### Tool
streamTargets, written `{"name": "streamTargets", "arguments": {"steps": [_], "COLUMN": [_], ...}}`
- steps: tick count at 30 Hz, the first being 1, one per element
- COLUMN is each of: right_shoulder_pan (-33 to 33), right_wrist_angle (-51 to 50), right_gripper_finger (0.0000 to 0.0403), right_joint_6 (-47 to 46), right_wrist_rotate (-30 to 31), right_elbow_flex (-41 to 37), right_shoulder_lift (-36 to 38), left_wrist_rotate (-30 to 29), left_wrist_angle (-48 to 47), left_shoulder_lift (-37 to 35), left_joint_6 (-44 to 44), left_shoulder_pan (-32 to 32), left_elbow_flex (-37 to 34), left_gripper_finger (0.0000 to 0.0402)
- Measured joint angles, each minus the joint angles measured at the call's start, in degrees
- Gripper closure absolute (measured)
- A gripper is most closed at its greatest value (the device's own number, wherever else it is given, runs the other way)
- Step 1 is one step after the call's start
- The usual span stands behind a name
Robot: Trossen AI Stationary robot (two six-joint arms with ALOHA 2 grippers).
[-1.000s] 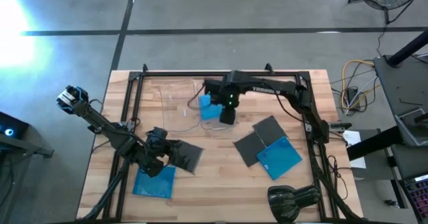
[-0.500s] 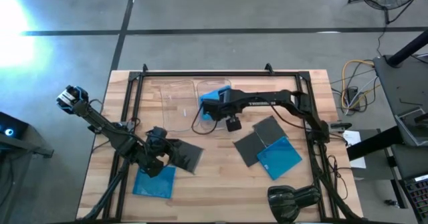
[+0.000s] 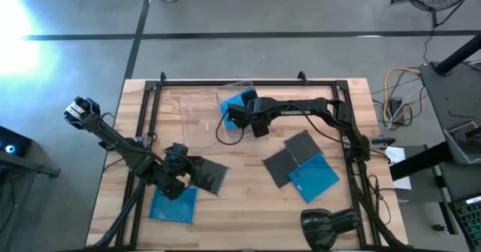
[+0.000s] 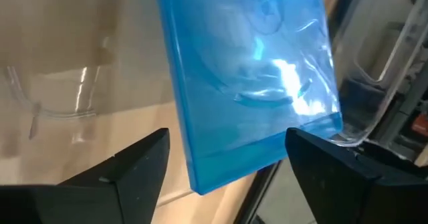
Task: Pick & place jewel cases by type
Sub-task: Put the middle blue CD case into the right transparent bin
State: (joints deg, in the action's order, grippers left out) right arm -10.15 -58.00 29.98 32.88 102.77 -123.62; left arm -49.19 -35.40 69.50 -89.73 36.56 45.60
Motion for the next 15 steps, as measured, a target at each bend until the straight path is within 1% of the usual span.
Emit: {"name": "streamTargets", "arguments": {"steps": [4,8,10,13,15], "right_shoulder_pan": [-1.0,-2.0,-2.6,-3.0,-3.1], "right_wrist_angle": [1.3,1.7,1.7,1.7,0.2], "right_gripper_finger": [0.0144,0.0198,0.0229,0.0273,0.0297], "right_joint_6": [0.4,1.0,0.7,-2.6,-8.0], "right_wrist_rotate": [0.4,0.5,1.8,5.2,6.4], "right_elbow_flex": [0.6,0.8,0.7,0.7,1.9], "right_shoulder_lift": [-0.1,-0.2,-0.2,-0.2,-0.4], "left_wrist_rotate": [0.0,0.0,0.0,0.0,0.0], "left_wrist_angle": [0.7,1.3,1.5,1.9,2.3], "left_shoulder_lift": [0.3,0.8,1.0,1.6,2.1], "left_joint_6": [0.0,-0.1,-0.1,-0.4,-0.4], "left_shoulder_pan": [0.0,0.0,0.2,0.4,0.4], "left_elbow_flex": [0.0,0.0,0.0,0.0,0.0], "left_gripper_finger": [0.0312,0.0312,0.0312,0.0312,0.0312]}}
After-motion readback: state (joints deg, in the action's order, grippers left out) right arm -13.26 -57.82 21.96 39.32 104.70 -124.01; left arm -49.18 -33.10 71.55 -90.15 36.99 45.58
